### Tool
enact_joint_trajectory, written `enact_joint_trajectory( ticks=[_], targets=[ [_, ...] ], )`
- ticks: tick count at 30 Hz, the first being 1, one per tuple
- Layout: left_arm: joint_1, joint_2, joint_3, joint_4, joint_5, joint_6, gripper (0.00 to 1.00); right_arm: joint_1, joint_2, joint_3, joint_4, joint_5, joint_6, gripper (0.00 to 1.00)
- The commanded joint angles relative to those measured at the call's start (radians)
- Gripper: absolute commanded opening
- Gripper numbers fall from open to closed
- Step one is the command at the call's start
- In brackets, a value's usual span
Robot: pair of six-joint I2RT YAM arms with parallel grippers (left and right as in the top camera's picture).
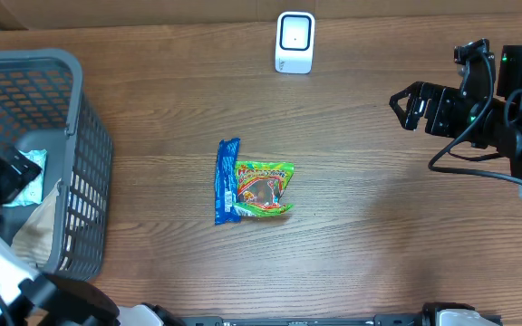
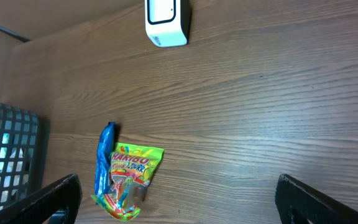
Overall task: Scan the item barcode
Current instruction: 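Grasp the clear plastic bag with the left gripper inside the basket, then lift the clear bag out and place it near the scanner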
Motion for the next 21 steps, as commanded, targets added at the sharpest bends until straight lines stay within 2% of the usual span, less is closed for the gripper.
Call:
enact_joint_trajectory(
  ticks=[1, 11, 17, 19, 20, 21],
  targets=[
    [-0.001, 0.009, -0.163, 0.132, -0.015, -0.103, 1.0, -0.007, -0.001, 0.02, 0.004, -0.006, -0.007, 1.0],
    [-0.047, 0.057, -0.526, 0.542, -0.073, -0.126, 1.0, -0.007, -0.001, 0.02, -0.007, -0.006, -0.007, 1.0],
    [-0.079, 0.179, -0.566, 0.578, -0.101, -0.124, 0.99, -0.007, -0.001, 0.02, -0.021, -0.006, -0.008, 1.0],
    [-0.079, 0.197, -0.566, 0.578, -0.101, -0.124, 0.85, -0.007, -0.001, 0.02, -0.021, -0.006, -0.007, 1.0],
    [-0.08, 0.204, -0.566, 0.577, -0.101, -0.124, 0.6, -0.007, -0.001, 0.02, -0.021, -0.006, -0.007, 1.0],
    [-0.079, 0.204, -0.566, 0.575, -0.1, -0.125, 0.04, -0.007, -0.001, 0.02, -0.021, -0.006, -0.007, 1.0]
  ],
)
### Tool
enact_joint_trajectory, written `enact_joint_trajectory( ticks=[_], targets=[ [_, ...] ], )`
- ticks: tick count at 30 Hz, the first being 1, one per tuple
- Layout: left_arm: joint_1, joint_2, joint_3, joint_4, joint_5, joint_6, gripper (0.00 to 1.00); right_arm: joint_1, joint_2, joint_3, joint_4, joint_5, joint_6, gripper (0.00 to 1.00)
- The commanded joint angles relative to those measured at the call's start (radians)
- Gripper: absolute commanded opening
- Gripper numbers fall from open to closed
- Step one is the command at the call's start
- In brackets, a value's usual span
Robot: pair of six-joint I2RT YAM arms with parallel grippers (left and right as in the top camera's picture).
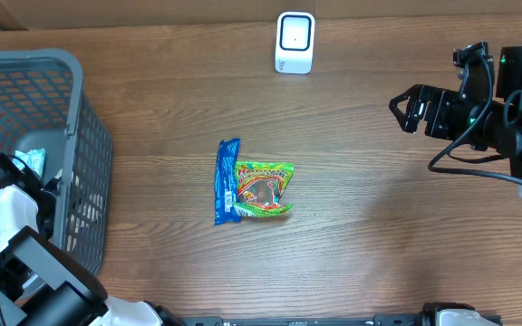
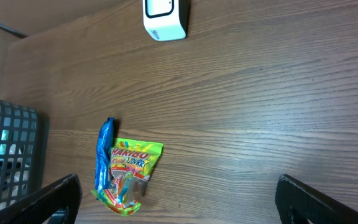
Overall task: Scan the item barcode
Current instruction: 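Lift the clear bag out and place it near the scanner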
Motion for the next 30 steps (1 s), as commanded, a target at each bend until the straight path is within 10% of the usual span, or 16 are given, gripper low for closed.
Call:
enact_joint_trajectory(
  ticks=[1, 7, 21, 30],
  targets=[
    [0.005, 0.083, -0.042, -0.016, 0.026, -0.014, 0.04, -0.007, -0.001, 0.02, 0.002, -0.006, -0.008, 1.0],
    [0.006, 0.063, 0.102, -0.175, 0.071, -0.014, 0.04, -0.007, -0.001, 0.02, -0.005, -0.006, -0.008, 1.0],
    [-0.018, -0.124, 1.168, -0.801, 0.239, 0.076, 0.04, -0.007, -0.001, 0.02, -0.004, -0.006, -0.008, 1.0],
    [-0.495, -0.215, 1.175, -0.895, 0.426, 0.311, 0.04, -0.007, -0.001, 0.02, -0.005, -0.006, -0.008, 1.0]
  ],
)
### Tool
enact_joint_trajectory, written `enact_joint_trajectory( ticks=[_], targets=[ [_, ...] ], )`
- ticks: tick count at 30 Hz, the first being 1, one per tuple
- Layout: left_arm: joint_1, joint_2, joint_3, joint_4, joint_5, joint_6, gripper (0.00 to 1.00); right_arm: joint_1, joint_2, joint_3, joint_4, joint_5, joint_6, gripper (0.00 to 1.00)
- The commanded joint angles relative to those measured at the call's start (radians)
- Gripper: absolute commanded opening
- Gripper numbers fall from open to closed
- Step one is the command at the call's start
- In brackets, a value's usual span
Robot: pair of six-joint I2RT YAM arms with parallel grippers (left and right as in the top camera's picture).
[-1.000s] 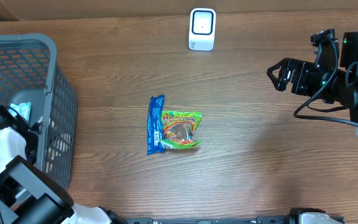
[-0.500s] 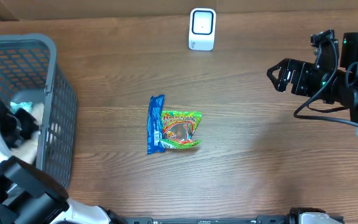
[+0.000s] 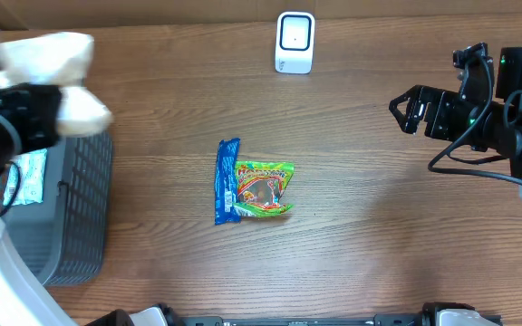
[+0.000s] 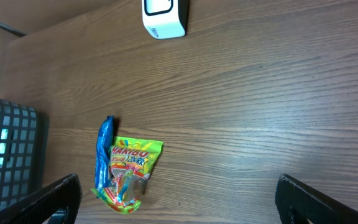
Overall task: Scan the item barcode
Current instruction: 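Lift the clear bag out and place it near the scanner, then reach the left gripper into the basket and grasp the mint-green wrapper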
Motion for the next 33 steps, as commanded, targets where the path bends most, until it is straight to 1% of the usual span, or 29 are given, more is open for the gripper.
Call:
enact_joint_trajectory(
  ticks=[1, 3, 6, 10, 12, 15, 19, 20, 21, 22, 23, 24, 25, 28, 29, 30, 31, 32, 33],
  targets=[
    [-0.327, 0.06, -0.086, -0.036, 0.037, 0.174, 0.04, -0.007, -0.001, 0.02, 0.004, -0.006, -0.008, 1.0],
    [-0.448, 0.083, -0.158, -0.038, -0.055, 0.183, 0.04, -0.007, -0.001, 0.02, 0.005, -0.006, -0.008, 1.0],
    [-0.589, 0.131, -0.285, -0.039, -0.203, 0.185, 0.04, -0.007, -0.001, 0.02, 0.003, -0.006, -0.008, 1.0],
    [-0.698, 0.23, -0.452, -0.003, -0.276, 0.183, 0.04, -0.007, -0.001, 0.02, 0.001, -0.006, -0.008, 1.0],
    [-0.714, 0.278, -0.51, 0.031, -0.307, 0.151, 0.04, -0.007, -0.001, 0.02, 0.001, -0.006, -0.008, 1.0],
    [-0.715, 0.346, -0.559, 0.074, -0.312, 0.103, 0.04, -0.007, -0.001, 0.02, 0.001, -0.006, -0.008, 1.0],
    [-0.714, 0.365, -0.532, 0.1, -0.297, 0.065, 0.04, -0.007, -0.001, 0.02, 0.001, -0.006, -0.008, 1.0],
    [-0.714, 0.358, -0.514, 0.097, -0.297, 0.058, 0.04, -0.007, -0.001, 0.02, 0.001, -0.006, -0.008, 1.0],
    [-0.708, 0.335, -0.453, 0.084, -0.297, 0.039, 0.05, -0.007, -0.001, 0.02, 0.001, -0.006, -0.008, 1.0],
    [-0.7, 0.322, -0.416, 0.073, -0.301, 0.027, 0.1, -0.007, -0.001, 0.02, 0.001, -0.006, -0.008, 1.0],
    [-0.688, 0.301, -0.365, 0.058, -0.31, 0.006, 0.23, -0.007, -0.001, 0.02, 0.001, -0.006, -0.008, 1.0],
    [-0.666, 0.271, -0.298, 0.038, -0.326, -0.025, 0.45, -0.007, -0.001, 0.02, 0.001, -0.006, -0.008, 1.0],
    [-0.646, 0.249, -0.249, 0.023, -0.346, -0.051, 0.6, -0.007, -0.001, 0.02, 0.001, -0.006, -0.008, 1.0],
    [-0.561, 0.193, -0.126, -0.018, -0.406, -0.11, 0.84, -0.007, -0.001, 0.02, 0.0, -0.006, -0.008, 1.0],
    [-0.509, 0.167, -0.085, -0.034, -0.434, -0.129, 0.98, -0.007, -0.001, 0.02, 0.0, -0.006, -0.008, 1.0],
    [-0.473, 0.151, -0.068, -0.041, -0.448, -0.137, 1.0, -0.007, -0.001, 0.02, 0.0, -0.006, -0.008, 1.0],
    [-0.41, 0.124, -0.056, -0.048, -0.47, -0.144, 1.0, -0.007, -0.001, 0.02, -0.001, -0.006, -0.008, 1.0],
    [-0.374, 0.111, -0.056, -0.049, -0.48, -0.146, 1.0, -0.007, -0.001, 0.02, -0.001, -0.006, -0.008, 1.0],
    [-0.266, 0.087, -0.056, -0.06, -0.497, -0.145, 1.0, -0.007, -0.001, 0.02, -0.001, -0.006, -0.008, 1.0]
  ],
)
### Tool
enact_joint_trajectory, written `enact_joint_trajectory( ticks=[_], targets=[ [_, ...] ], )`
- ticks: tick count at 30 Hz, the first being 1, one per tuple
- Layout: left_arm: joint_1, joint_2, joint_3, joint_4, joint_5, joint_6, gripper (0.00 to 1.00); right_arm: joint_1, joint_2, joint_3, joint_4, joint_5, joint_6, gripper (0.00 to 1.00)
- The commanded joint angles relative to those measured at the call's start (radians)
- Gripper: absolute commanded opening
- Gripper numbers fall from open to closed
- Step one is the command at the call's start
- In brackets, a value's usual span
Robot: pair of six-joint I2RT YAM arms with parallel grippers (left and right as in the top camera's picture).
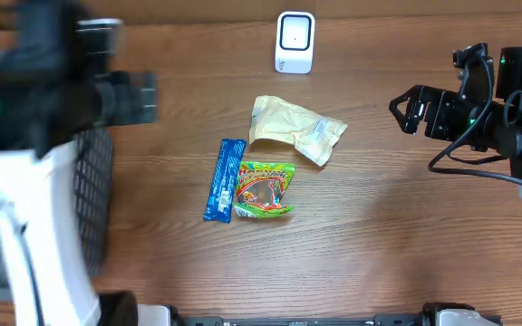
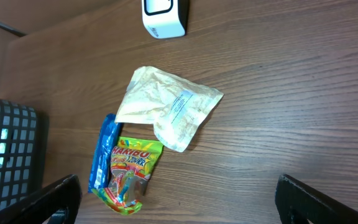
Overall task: Scan the item barcode
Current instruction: 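Reach the left gripper into the basket and grasp the mint-green wrapper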
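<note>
A pale yellow bag (image 1: 297, 129) (image 2: 166, 106) with a white label lies on the wooden table between the white scanner (image 1: 294, 42) (image 2: 164, 17) and a green Haribo bag (image 1: 264, 187) (image 2: 129, 174). A blue bar wrapper (image 1: 222, 179) (image 2: 100, 160) lies tilted against the Haribo bag's left side. My left arm is a blur at the left, its gripper (image 1: 130, 98) above the basket's edge; its jaws cannot be made out. My right gripper (image 1: 399, 109) (image 2: 179, 205) hangs open and empty at the right, well away from the items.
A grey mesh basket (image 1: 93, 190) (image 2: 5, 149) stands at the table's left edge, mostly covered by the left arm. Cardboard walls (image 1: 188, 11) close off the far side behind the scanner.
The pale yellow bag, held up over the basket before, now lies on the table below the scanner. The blue bar has tilted and shifted slightly. My left arm has moved right, blurred.
My left gripper was down inside the basket at the first two moments. Then it was raised above the basket with a pale bag in it. Now that bag lies on the table beside the Haribo bag. My right arm stayed put, open.
</note>
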Motion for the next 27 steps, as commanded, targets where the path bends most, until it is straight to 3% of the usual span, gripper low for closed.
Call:
enact_joint_trajectory(
  ticks=[1, 4, 9, 19, 27],
  targets=[
    [0.27, -0.045, 0.014, -0.038, -0.08, -0.048, 1.0, -0.007, -0.001, 0.02, 0.0, -0.006, -0.007, 1.0],
    [0.505, -0.013, -0.035, -0.017, -0.079, 0.053, 1.0, -0.007, 0.0, 0.02, 0.0, -0.006, -0.007, 1.0],
    [0.645, 0.071, -0.137, 0.077, -0.072, 0.079, 1.0, -0.007, 0.005, 0.02, 0.001, -0.006, -0.007, 1.0],
    [0.655, 0.287, -0.396, 0.381, -0.097, 0.105, 0.97, -0.007, 0.052, 0.019, -0.01, -0.006, -0.007, 1.0],
    [0.648, 0.476, -0.422, 0.477, -0.088, 0.222, 0.92, -0.007, 0.082, 0.019, -0.01, -0.006, -0.007, 1.0]
  ],
)
